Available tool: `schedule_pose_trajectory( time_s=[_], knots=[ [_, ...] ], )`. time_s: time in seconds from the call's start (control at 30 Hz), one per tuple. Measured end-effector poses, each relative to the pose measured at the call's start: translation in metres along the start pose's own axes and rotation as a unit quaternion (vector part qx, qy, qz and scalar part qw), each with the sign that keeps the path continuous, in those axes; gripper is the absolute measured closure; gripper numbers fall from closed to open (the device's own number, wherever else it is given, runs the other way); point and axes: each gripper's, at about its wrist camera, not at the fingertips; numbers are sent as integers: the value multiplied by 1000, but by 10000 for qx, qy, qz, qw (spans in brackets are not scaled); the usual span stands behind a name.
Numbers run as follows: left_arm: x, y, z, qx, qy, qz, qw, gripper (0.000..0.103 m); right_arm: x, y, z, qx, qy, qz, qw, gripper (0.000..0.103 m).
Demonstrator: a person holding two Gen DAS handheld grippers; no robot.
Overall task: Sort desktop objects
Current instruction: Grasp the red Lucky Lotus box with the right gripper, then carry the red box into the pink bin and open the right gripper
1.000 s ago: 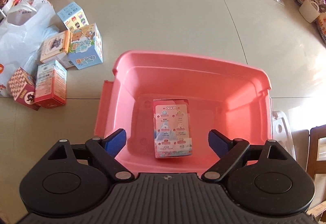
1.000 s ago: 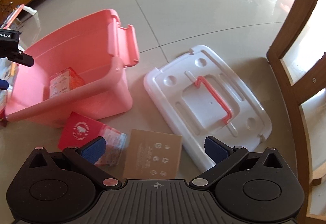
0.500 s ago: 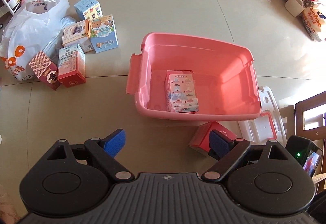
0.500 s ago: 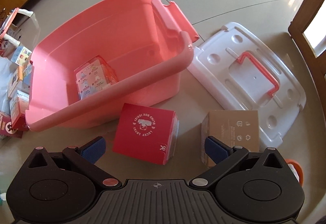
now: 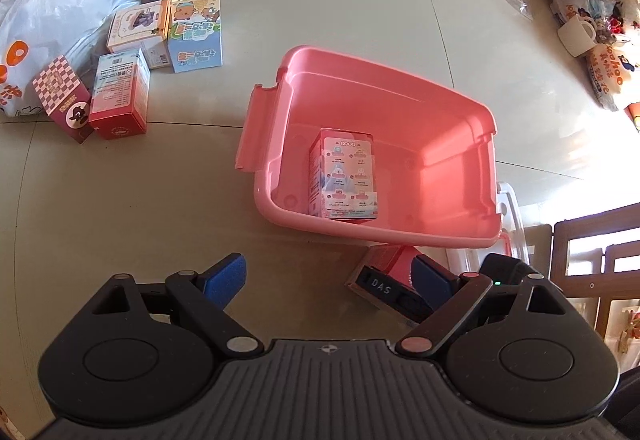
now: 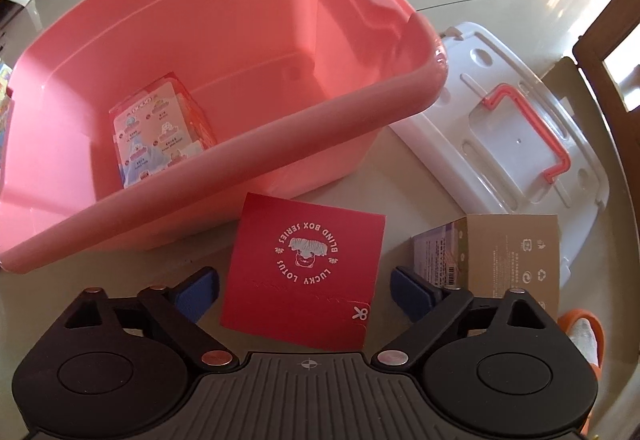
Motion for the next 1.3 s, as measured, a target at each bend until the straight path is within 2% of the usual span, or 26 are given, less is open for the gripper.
schedule_pose_trajectory(
  time_s=[0.1,0.3,0.5,0.73,0.87,1.03,1.2,1.3],
  knots=[
    [-3,2,1,-42,-43,-31,10000,11,-4,10,-3,-140,-145,14,9998,30],
    [-7,5,2,-114,-156,-7,9998,11,-11,4,-9,-19,-600,-67,9982,35],
    [-4,3,-1,-67,-106,-19,9999,11,-10,-22,-24,74,-1057,44,9944,36],
    [6,1,-6,36,-118,33,9999,11,16,-72,-34,308,-1383,105,9899,36],
    [15,-1,-8,94,-113,22,9999,11,32,-106,-28,539,-1360,138,9891,36],
    [20,-2,-10,98,-131,-26,9999,11,37,-148,-14,1012,-1606,88,9818,36],
    [19,-3,-11,111,-176,0,9998,11,41,-168,3,1089,-1548,314,9814,36],
    [17,-2,-11,87,-190,8,9998,11,39,-174,18,1182,-1547,278,9805,36]
  ],
)
Point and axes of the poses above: each gripper's, at about its wrist camera, not at the fingertips, and y roughly the way its jaws point, x to its right, z to its top, and after that the axes turned 6 degrees about -y, right-handed
